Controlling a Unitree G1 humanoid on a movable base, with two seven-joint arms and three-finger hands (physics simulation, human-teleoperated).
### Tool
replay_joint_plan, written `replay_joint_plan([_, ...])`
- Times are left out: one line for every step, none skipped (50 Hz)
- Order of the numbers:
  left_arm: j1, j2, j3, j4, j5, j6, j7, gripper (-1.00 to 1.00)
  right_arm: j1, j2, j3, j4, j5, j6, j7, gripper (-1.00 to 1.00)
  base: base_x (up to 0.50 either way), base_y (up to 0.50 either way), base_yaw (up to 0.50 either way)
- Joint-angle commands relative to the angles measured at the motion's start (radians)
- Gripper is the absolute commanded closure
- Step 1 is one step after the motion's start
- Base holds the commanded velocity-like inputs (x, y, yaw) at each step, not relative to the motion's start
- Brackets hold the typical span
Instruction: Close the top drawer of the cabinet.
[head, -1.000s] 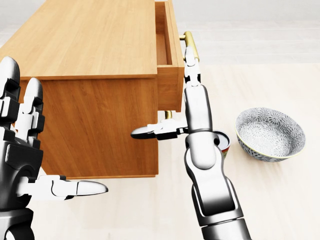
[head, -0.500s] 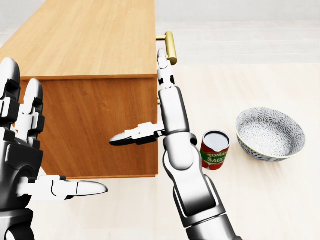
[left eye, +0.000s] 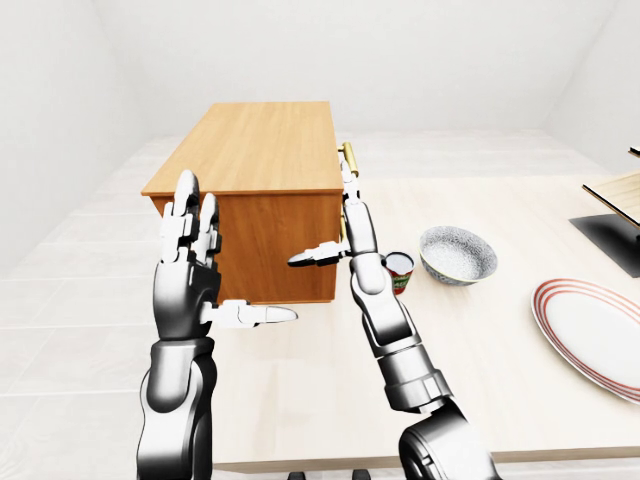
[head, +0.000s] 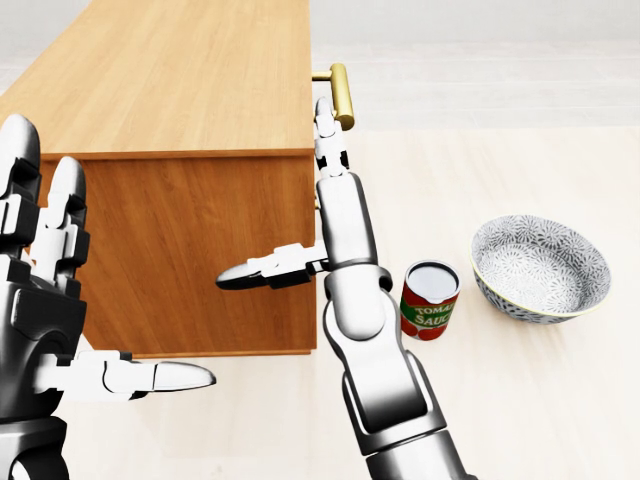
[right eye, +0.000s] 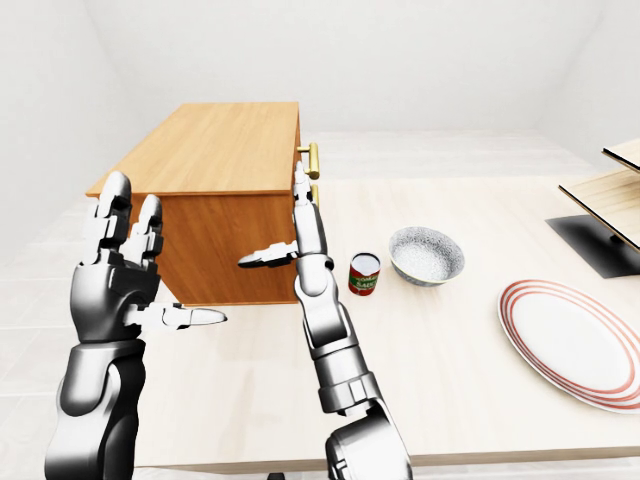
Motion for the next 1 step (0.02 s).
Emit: replay_joint_plan([-0.002, 0.000, -0.001, 0.000, 0.000, 0.000, 0.000, -1.00, 0.005, 0.023, 0.126, 0.098, 0.015, 0.007, 0.054, -1.00, 0.01, 0.00, 0.00])
